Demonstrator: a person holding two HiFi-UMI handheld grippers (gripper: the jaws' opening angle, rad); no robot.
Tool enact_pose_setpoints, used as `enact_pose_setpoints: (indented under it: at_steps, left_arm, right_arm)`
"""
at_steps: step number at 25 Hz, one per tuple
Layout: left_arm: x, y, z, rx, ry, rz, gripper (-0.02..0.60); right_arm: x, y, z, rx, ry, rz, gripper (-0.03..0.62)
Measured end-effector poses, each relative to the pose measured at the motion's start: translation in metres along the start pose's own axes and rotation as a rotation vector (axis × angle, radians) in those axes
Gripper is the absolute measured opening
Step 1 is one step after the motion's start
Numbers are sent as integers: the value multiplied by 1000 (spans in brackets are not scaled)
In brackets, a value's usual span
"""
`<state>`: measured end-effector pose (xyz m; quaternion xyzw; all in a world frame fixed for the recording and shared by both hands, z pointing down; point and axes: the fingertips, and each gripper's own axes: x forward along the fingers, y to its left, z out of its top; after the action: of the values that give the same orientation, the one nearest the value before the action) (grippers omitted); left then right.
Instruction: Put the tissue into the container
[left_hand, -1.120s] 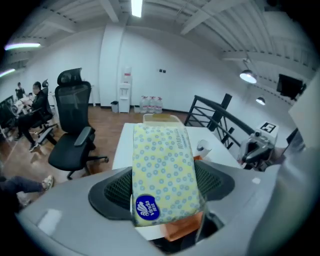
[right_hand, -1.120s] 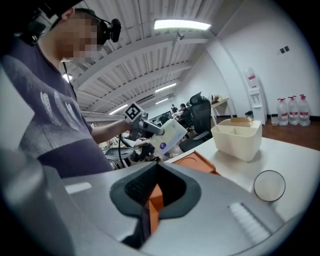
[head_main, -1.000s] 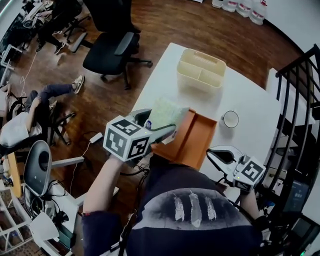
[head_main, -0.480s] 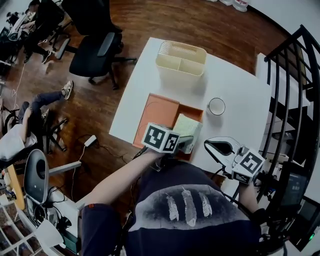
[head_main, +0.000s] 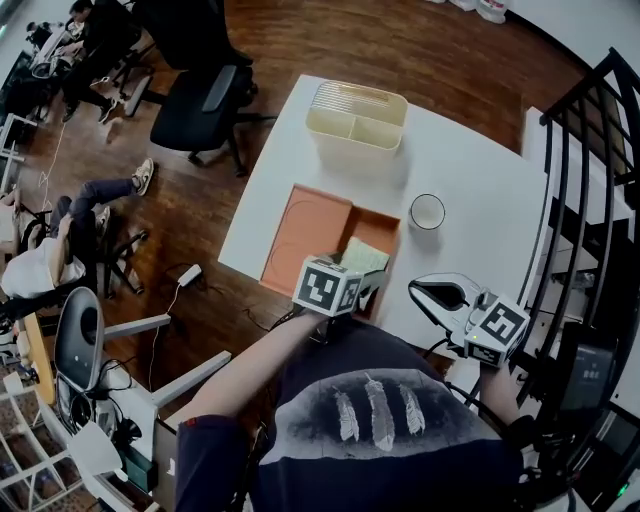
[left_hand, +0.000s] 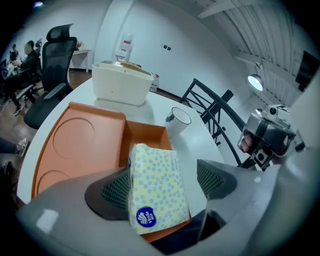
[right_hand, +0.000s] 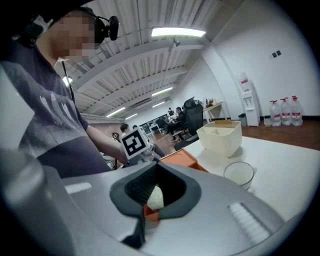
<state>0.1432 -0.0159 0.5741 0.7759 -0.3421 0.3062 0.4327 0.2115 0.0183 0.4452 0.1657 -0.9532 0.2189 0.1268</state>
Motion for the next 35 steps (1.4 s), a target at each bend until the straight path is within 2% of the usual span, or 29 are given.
enact_pose_setpoints:
  at_steps: [2,4,6,8,9,11,13,15,17,20,25,29,35]
  left_arm:
    - [-12,-7,3,15,-28,-10,436]
    - [-38,-13,12,58,-93,-4,436]
    - [-72,-23,26,118,-181,-14,436]
    - [-108,-40,41,188,-295,-62,415]
    - [-129,-47,50,228,-363,-81,341]
    - [-177,-53,69,315,-513,-87,233]
    - [-224,-53,87,369,-661,-73,22]
    - [-259,-53,96,385,-758,-81,14]
    - [-277,-48,96,407,-783,-94,13]
    - [-290,-34,80,436,-771,-120,14]
    - [-320,-9,61,399,-812,-199,14]
    - [-345,31,48,395,-821,-220,14]
    - [-373,97,32,409,-796,-278,14]
  right_arm:
    - [-5,-3,-1,-1,-4,13,3]
    - [-6,-6,4,-3,-23,38,3]
    - [-8,-7,10,1,-39,61,3]
    - [-13,-4,14,25,-59,81,3]
    - [-13,1,21,44,-87,102,3]
    - [-7,13,44,92,-166,179,3]
    - [1,27,68,132,-253,280,4]
    - [7,37,89,160,-323,351,4]
    - [15,45,103,174,-357,382,3]
    - [36,58,113,161,-348,363,3]
    - [82,88,126,108,-301,317,4]
    - [124,106,136,121,-324,266,4]
    - [191,131,141,113,-290,204,5]
